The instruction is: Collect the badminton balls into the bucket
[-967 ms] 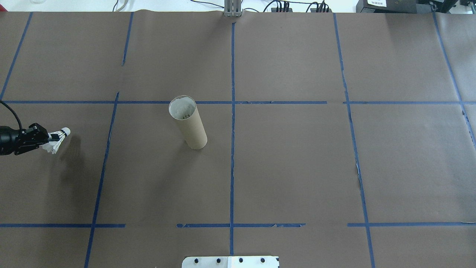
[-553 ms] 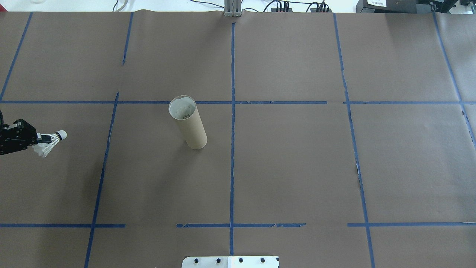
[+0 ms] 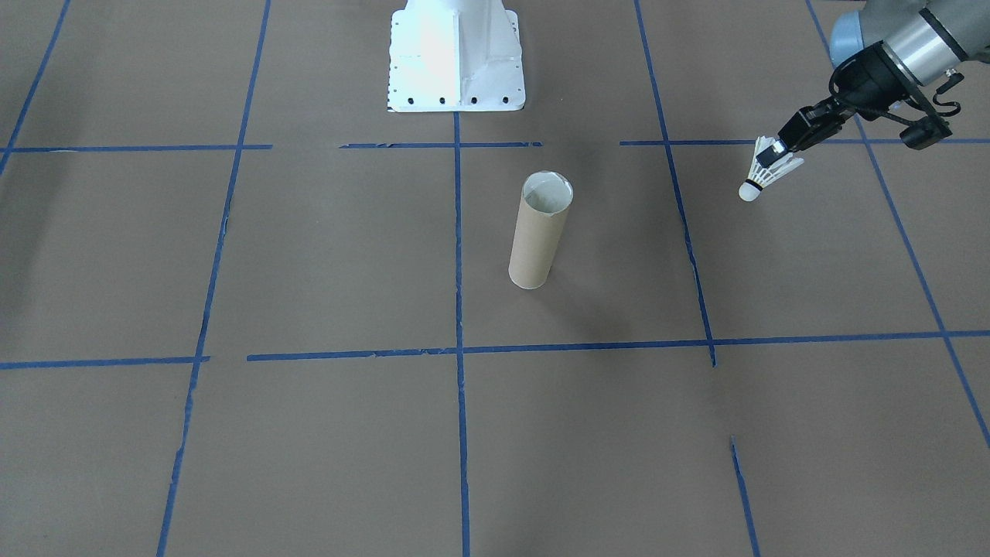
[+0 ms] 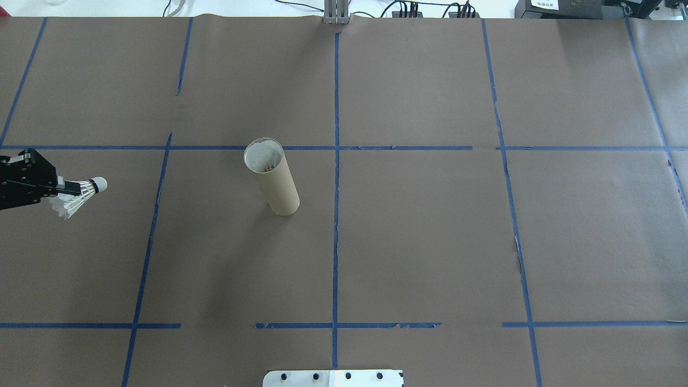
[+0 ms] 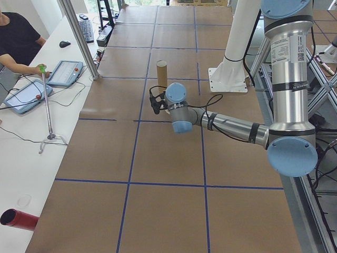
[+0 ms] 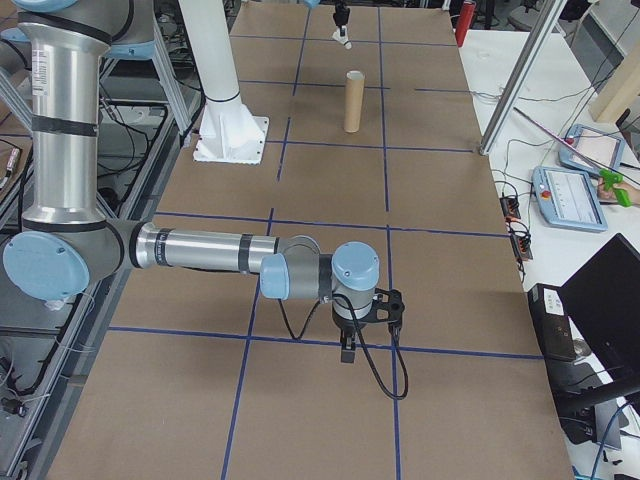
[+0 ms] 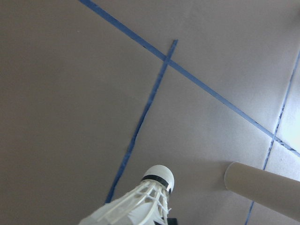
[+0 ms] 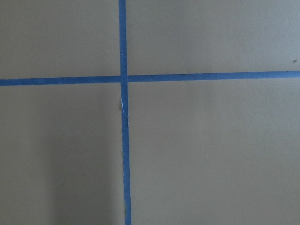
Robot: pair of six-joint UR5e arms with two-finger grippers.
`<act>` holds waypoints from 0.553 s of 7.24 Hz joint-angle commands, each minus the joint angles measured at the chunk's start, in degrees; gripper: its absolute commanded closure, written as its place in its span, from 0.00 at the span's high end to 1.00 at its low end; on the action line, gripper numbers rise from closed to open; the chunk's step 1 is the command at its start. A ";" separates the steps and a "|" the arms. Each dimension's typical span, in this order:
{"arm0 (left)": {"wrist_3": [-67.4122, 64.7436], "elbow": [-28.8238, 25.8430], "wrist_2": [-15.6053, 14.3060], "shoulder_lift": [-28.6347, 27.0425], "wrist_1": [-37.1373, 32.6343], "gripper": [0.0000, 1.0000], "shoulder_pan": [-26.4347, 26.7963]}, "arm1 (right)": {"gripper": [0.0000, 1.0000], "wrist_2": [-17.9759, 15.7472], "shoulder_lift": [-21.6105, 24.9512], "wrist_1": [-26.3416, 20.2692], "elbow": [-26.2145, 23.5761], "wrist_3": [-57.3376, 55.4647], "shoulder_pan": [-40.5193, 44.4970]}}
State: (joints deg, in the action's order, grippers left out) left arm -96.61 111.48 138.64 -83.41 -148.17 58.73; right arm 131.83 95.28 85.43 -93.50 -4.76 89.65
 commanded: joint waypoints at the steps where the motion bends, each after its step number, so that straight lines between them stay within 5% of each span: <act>1: 0.36 8.10 0.23 -3.13 10.66 0.00 -0.02 | 1.00 0.00 0.00 0.00 -0.01 -0.07 0.00; 4: 6.65 13.22 -0.47 -6.85 19.74 0.00 0.07 | 1.00 0.00 0.00 0.00 -0.01 -0.07 0.00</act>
State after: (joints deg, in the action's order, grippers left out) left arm -93.84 122.68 138.55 -89.29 -132.01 58.72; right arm 131.84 95.27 85.43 -93.51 -4.83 89.65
